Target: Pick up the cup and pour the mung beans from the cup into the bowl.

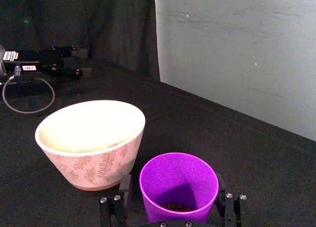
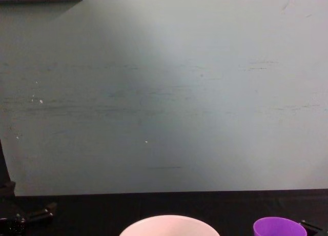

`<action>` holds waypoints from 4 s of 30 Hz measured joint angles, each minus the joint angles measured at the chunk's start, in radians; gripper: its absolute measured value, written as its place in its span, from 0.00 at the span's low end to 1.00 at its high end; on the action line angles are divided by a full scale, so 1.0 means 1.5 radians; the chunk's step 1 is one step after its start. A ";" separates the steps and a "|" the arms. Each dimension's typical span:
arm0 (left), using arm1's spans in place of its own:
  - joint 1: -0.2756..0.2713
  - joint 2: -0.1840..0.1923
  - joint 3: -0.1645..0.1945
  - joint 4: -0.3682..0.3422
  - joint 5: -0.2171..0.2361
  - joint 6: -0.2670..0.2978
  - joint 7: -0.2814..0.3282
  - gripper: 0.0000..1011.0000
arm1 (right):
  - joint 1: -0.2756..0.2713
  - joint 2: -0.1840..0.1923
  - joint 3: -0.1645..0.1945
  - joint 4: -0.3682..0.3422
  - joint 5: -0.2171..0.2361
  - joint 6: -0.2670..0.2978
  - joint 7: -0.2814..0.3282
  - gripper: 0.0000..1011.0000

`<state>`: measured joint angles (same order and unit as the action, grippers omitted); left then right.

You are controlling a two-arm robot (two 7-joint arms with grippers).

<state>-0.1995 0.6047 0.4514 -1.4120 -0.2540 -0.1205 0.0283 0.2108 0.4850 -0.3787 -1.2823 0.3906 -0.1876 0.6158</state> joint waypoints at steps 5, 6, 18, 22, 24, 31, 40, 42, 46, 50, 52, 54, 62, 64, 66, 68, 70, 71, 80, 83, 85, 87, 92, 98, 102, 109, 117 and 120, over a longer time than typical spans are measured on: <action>0.000 0.000 0.000 0.000 0.000 0.000 0.000 0.99 | 0.000 0.000 0.000 0.000 0.000 0.000 0.000 0.98; 0.000 0.000 0.000 0.000 0.000 0.000 0.000 0.99 | 0.000 0.000 0.000 0.000 0.000 0.000 0.000 0.97; 0.000 0.000 0.000 0.000 0.000 0.000 0.000 0.99 | 0.000 0.001 0.000 -0.001 0.000 0.000 0.000 0.75; 0.000 0.000 0.000 0.000 0.000 0.000 0.000 0.99 | 0.000 0.001 0.000 -0.001 0.000 0.000 0.000 0.73; 0.000 0.000 0.000 0.000 0.000 0.000 0.000 0.99 | 0.000 0.001 0.000 -0.001 0.000 0.000 0.000 0.73; 0.000 0.000 0.000 0.000 0.000 0.000 0.000 0.99 | -0.004 0.002 0.006 -0.006 0.012 0.006 0.000 0.72; 0.000 0.000 0.000 0.000 0.000 0.000 0.000 0.99 | -0.018 0.017 0.030 -0.063 0.043 0.048 -0.016 0.72; 0.000 0.000 0.000 0.000 0.000 0.000 0.000 0.99 | -0.025 0.026 0.038 -0.093 0.047 0.059 -0.025 0.72; 0.000 0.000 0.000 0.000 0.000 0.000 0.000 0.99 | -0.035 0.052 0.052 -0.169 0.054 0.096 -0.043 0.72; 0.000 0.000 0.000 0.000 0.000 0.000 0.000 0.99 | -0.039 0.073 0.063 -0.231 0.061 0.131 -0.057 0.72; 0.000 0.000 0.000 0.000 0.000 0.000 0.000 0.99 | -0.039 0.080 0.067 -0.252 0.066 0.146 -0.061 0.72; 0.000 0.000 0.000 0.000 0.000 0.000 0.000 0.99 | -0.036 0.089 0.071 -0.279 0.074 0.172 -0.070 0.72; 0.000 0.000 0.000 0.000 0.000 0.000 0.000 0.99 | -0.019 0.104 0.076 -0.319 0.115 0.247 -0.090 0.72; 0.000 0.000 0.000 0.000 0.000 0.000 0.000 0.99 | -0.016 0.107 0.076 -0.326 0.125 0.256 -0.092 0.72; 0.000 0.000 0.000 0.000 0.000 0.000 0.000 0.99 | -0.015 0.112 0.075 -0.333 0.129 0.259 -0.096 0.72; 0.000 0.000 0.000 0.000 0.000 0.000 0.000 0.99 | -0.014 0.117 0.073 -0.338 0.127 0.258 -0.099 0.72; 0.000 0.000 0.000 0.000 0.000 0.000 0.000 0.99 | -0.014 0.123 0.070 -0.344 0.125 0.255 -0.101 0.72; 0.000 0.000 0.000 0.000 0.000 0.000 0.000 0.99 | -0.014 0.125 0.069 -0.345 0.124 0.253 -0.102 0.72; 0.000 0.000 0.000 0.000 0.000 0.000 0.000 0.99 | -0.014 0.124 0.070 -0.344 0.123 0.252 -0.102 0.72; 0.000 0.000 0.000 0.000 0.000 0.000 0.000 0.99 | -0.014 0.123 0.070 -0.344 0.123 0.252 -0.101 0.72; 0.000 0.000 0.000 0.000 0.000 0.000 0.000 0.99 | -0.015 0.123 0.070 -0.343 0.123 0.252 -0.101 0.72; 0.000 0.000 0.000 0.000 0.000 0.000 0.000 0.99 | -0.015 0.122 0.070 -0.343 0.123 0.253 -0.101 0.72; 0.000 0.000 0.000 0.000 0.000 0.000 0.000 0.99 | -0.015 0.122 0.070 -0.343 0.123 0.253 -0.101 0.72; 0.000 0.000 0.000 0.000 0.000 0.000 0.000 0.99 | -0.015 0.122 0.071 -0.342 0.123 0.253 -0.101 0.72; 0.000 0.000 0.000 0.000 0.000 0.000 0.000 0.99 | -0.015 0.121 0.071 -0.342 0.123 0.253 -0.101 0.72; 0.000 0.000 0.000 0.000 0.000 0.000 0.000 0.99 | -0.015 0.121 0.071 -0.342 0.123 0.253 -0.101 0.72; 0.000 0.000 0.000 0.000 0.000 0.000 0.000 0.99 | -0.015 0.121 0.071 -0.341 0.123 0.253 -0.100 0.72; 0.000 0.000 0.000 0.000 0.000 0.000 0.000 0.99 | -0.015 0.121 0.071 -0.342 0.123 0.253 -0.100 0.72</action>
<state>-0.1995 0.6047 0.4514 -1.4120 -0.2539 -0.1205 0.0283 0.1880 0.6660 -0.2724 -1.7946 0.5744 0.1917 0.4655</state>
